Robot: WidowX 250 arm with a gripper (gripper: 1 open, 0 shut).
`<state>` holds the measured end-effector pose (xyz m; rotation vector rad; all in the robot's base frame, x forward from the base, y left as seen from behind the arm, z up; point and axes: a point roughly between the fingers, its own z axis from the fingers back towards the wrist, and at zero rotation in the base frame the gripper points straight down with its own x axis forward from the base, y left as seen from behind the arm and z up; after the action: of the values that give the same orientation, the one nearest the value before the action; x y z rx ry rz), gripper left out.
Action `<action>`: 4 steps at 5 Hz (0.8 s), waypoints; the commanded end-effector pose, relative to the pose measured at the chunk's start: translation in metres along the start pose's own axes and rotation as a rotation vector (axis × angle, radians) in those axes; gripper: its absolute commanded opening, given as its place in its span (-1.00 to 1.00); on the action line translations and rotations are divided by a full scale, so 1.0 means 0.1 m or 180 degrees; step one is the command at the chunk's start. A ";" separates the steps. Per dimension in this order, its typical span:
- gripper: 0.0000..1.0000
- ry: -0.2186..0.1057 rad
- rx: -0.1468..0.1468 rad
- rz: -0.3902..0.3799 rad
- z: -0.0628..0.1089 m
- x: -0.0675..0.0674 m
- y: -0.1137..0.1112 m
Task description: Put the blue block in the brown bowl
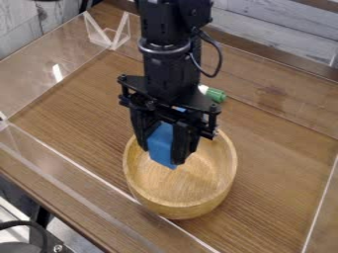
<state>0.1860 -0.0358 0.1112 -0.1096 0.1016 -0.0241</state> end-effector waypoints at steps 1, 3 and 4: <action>-1.00 -0.0142 -0.0024 -0.0053 0.08 0.02 -0.05; -1.00 -0.0153 -0.0047 -0.0047 0.07 0.01 -0.06; -1.00 -0.0159 -0.0056 -0.0041 0.07 0.00 -0.07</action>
<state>0.1834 -0.0400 0.1100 -0.1248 0.0944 -0.0218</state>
